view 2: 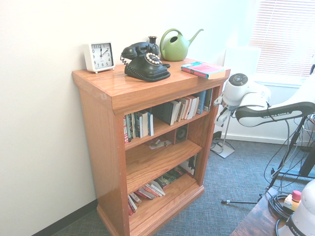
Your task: Organize the shelf
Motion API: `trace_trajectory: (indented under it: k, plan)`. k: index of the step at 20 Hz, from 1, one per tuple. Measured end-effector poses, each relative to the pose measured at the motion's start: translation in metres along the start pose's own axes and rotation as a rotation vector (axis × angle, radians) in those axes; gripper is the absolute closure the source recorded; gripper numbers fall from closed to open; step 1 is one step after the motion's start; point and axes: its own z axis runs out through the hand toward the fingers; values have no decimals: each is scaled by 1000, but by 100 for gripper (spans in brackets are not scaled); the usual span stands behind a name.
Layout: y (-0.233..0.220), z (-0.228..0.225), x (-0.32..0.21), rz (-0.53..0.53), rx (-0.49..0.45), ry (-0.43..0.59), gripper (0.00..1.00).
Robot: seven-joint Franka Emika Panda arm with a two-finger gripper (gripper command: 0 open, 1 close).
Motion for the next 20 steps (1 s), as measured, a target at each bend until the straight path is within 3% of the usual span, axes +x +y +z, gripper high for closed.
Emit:
trace_trajectory:
  k: [6, 10, 17, 20]
  plan:
    - [16, -66, 26, -61, -121, 317, 0]
    - [14, -85, 36, -112, -239, 505, 0]
    - [-13, -97, 30, -216, -398, 585, 0]
    - [-24, -99, 33, -257, -425, 609, 0]
